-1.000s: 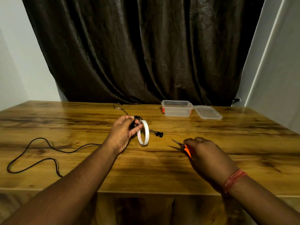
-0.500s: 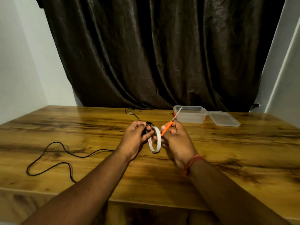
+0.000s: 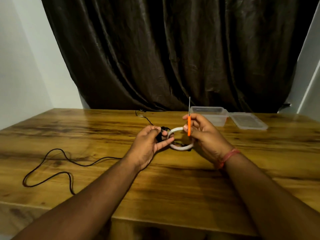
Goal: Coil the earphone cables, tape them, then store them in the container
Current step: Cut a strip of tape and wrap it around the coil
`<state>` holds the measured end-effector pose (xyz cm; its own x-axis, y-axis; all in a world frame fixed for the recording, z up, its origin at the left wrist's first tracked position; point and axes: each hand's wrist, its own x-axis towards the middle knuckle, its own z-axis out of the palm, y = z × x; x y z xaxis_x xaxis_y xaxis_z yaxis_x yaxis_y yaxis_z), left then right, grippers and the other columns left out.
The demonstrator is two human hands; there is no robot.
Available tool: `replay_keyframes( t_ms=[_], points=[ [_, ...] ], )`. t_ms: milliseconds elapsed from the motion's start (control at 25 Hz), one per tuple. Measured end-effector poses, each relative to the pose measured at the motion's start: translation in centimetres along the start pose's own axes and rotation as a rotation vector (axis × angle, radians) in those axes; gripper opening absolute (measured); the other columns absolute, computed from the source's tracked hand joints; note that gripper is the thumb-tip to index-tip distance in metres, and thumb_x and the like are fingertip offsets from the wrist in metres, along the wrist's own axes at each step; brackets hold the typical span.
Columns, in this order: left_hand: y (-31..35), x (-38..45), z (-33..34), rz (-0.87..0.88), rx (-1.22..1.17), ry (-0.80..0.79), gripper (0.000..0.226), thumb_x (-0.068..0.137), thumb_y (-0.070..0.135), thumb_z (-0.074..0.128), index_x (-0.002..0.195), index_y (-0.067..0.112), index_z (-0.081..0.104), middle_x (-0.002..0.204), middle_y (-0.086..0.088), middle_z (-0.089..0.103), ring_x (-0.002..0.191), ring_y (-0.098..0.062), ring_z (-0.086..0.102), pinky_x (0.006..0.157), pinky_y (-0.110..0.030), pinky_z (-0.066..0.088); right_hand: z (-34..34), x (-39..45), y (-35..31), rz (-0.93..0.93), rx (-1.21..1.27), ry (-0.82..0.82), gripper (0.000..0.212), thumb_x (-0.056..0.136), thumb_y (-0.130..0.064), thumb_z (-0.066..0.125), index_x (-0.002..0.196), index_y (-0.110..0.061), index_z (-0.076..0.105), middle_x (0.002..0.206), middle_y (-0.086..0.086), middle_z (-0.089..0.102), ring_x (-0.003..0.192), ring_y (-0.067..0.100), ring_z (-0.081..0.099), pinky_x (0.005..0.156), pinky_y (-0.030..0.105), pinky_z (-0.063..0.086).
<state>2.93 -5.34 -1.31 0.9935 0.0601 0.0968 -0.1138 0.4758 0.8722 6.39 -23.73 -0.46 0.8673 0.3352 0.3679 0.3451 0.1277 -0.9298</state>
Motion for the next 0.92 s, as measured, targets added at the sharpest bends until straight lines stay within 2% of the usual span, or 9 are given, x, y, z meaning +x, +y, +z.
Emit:
replay_keyframes(
  t_ms=[120,280,400,480,640,800,920],
  points=[
    [0.1,-0.3,0.1,-0.008,0.005,-0.031,0.009,0.102,0.004,0.043,0.103,0.006,0.052,0.086,-0.014,0.061,0.084,-0.026,0.068,0.081,-0.05,0.06,-0.5,-0.2,-0.4,-0.082,-0.099,-0.036,0.031,0.09,-0.003,0.064,0.118,-0.017,0.058,0.092,0.0,0.058,0.08,0.007,0.057,0.07,0.019,0.05],
    [0.3,-0.5,-0.2,-0.02,-0.003,-0.069,0.01,0.101,0.005,0.044,0.099,0.008,0.053,0.085,-0.014,0.062,0.088,-0.024,0.069,0.082,-0.053,0.058,-0.6,-0.6,-0.6,-0.151,-0.257,-0.024,0.043,0.088,-0.004,0.069,0.113,-0.037,0.059,0.104,-0.001,0.06,0.092,0.009,0.061,0.079,0.025,0.053],
    [0.4,-0.5,-0.1,0.018,0.044,-0.038,0.012,0.101,0.004,0.044,0.095,0.007,0.054,0.084,-0.012,0.065,0.089,-0.023,0.072,0.087,-0.054,0.057,-0.3,-1.0,-1.0,-0.195,-0.355,-0.009,0.049,0.088,0.0,0.068,0.111,-0.042,0.054,0.107,-0.011,0.059,0.094,-0.006,0.059,0.077,0.015,0.05],
    [0.3,-0.4,-0.1,0.071,0.148,0.017,0.013,0.101,0.005,0.044,0.092,0.007,0.053,0.086,-0.01,0.067,0.093,-0.022,0.072,0.089,-0.052,0.057,0.0,-1.2,-1.2,-0.206,-0.373,-0.01,0.051,0.088,0.002,0.066,0.11,-0.043,0.053,0.11,-0.012,0.058,0.095,-0.009,0.059,0.076,0.013,0.049],
    [0.1,-0.3,0.0,0.136,0.214,0.063,0.011,0.101,0.001,0.045,0.094,0.007,0.049,0.09,-0.013,0.061,0.093,-0.022,0.066,0.082,-0.043,0.061,0.1,-1.2,-0.8,-0.24,-0.478,-0.02,0.051,0.087,0.0,0.065,0.113,-0.043,0.055,0.111,-0.017,0.057,0.1,-0.001,0.059,0.079,0.018,0.052],
    [0.1,-0.2,-0.2,0.132,0.146,0.043,0.013,0.1,-0.002,0.044,0.092,0.008,0.048,0.09,-0.015,0.062,0.099,-0.026,0.069,0.087,-0.05,0.058,-0.2,-0.8,-0.1,-0.23,-0.526,-0.03,0.048,0.087,-0.001,0.064,0.117,-0.038,0.056,0.111,-0.019,0.055,0.103,0.005,0.058,0.085,0.027,0.052],
    [0.3,-0.4,-0.2,0.11,0.102,-0.006,0.014,0.1,-0.002,0.045,0.092,0.009,0.047,0.09,-0.017,0.06,0.1,-0.028,0.07,0.087,-0.052,0.057,-0.2,-0.8,0.2,-0.209,-0.559,-0.066,0.053,0.09,-0.002,0.062,0.112,-0.049,0.053,0.113,-0.02,0.053,0.103,0.002,0.056,0.082,0.02,0.05]
  ],
)
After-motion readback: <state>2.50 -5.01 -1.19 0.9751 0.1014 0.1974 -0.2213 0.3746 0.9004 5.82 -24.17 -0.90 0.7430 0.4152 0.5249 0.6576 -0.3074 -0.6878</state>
